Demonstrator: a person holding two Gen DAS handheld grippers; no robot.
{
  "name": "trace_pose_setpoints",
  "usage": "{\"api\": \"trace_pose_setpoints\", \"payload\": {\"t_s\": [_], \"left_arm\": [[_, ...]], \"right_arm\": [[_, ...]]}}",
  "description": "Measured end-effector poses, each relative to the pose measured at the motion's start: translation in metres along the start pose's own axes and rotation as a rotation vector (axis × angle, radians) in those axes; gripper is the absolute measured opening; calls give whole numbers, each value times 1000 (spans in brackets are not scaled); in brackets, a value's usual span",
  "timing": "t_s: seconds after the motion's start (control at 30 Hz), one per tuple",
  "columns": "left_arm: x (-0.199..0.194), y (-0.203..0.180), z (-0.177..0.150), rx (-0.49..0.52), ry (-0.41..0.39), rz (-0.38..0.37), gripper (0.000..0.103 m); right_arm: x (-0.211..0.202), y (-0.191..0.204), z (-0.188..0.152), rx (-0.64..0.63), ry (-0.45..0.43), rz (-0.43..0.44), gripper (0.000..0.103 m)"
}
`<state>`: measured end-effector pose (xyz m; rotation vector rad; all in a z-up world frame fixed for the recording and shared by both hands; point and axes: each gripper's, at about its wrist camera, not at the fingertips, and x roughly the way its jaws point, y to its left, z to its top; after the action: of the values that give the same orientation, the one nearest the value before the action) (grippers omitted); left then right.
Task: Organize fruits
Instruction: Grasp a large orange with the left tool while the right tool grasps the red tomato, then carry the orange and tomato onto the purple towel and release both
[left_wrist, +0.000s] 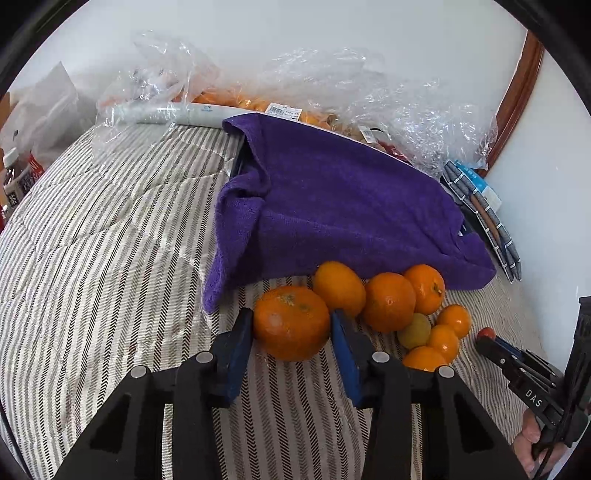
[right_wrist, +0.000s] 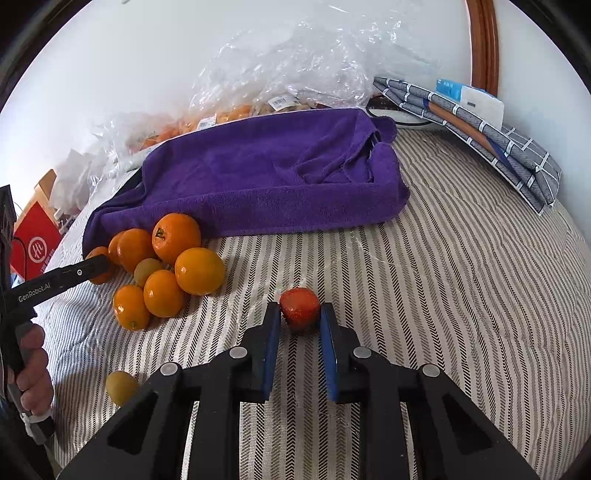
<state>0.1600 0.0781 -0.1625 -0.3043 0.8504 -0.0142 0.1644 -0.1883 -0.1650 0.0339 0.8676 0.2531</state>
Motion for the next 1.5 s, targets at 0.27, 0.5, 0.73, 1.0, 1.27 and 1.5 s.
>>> {"api": "trace_pose_setpoints", "payload": {"t_s": [0.27,0.5,0.73,1.0,1.27,1.5], "left_arm": [[-13,8,-6,-12,7,23,40],[-37,9,-9,-48,-6,19,40],[-68,-4,-2,-42,-33,24,40],[-96,-14,19,-44,-69,11,40],[-107,-17,51,-53,-103,-2,40],[-101,-23,80,-39,-126,-8,40]], "right_arm": [[-10,2,-3,-4,-15,2,22],[-32,1,-3,8,-36,8,22],[-66,6,4,-12,-66,3,21],[-86,17,19,-41,-85,7,22],[-96,24,50,-42,-117,14,22],[-91,26,81,-48,-135,14,22]]}}
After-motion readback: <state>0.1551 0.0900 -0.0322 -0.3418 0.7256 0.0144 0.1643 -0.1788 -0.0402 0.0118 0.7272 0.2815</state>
